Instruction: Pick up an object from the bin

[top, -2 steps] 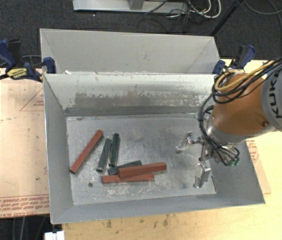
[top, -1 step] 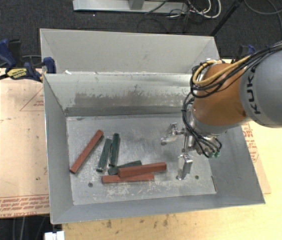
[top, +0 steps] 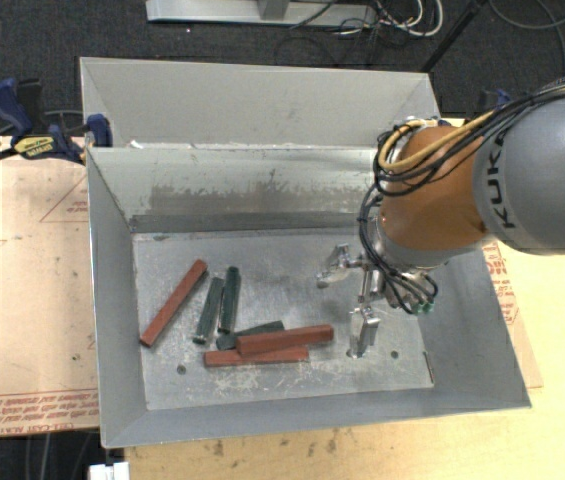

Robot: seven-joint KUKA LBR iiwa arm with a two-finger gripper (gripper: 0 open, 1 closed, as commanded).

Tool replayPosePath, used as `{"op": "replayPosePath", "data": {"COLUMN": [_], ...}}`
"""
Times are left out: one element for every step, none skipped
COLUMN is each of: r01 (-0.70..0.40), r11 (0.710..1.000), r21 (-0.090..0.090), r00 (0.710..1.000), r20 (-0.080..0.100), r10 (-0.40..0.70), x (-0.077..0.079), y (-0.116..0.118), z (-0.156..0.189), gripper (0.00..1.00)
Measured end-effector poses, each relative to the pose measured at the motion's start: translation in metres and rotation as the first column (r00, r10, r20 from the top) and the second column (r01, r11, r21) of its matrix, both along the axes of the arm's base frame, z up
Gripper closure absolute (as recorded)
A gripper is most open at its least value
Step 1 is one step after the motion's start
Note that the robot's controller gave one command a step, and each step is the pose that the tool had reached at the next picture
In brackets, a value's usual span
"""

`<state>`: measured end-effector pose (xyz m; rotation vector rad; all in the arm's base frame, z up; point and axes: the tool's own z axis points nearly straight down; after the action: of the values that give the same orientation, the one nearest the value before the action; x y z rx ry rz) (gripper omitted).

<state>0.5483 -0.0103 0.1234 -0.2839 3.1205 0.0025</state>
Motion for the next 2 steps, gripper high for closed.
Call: {"op": "replayPosePath", "data": {"r01": [-0.086, -0.341], "r11": [0.996, 0.940], "r21": [0.000, -0.003], "r00": [0.996, 0.940], "r20": [-0.016, 0.009], "r10": [0.086, 0.341], "x": [-0.028, 0.000], "y": [0.002, 0.075], "z": [-0.011, -0.048], "gripper": [0.00, 1.00]}}
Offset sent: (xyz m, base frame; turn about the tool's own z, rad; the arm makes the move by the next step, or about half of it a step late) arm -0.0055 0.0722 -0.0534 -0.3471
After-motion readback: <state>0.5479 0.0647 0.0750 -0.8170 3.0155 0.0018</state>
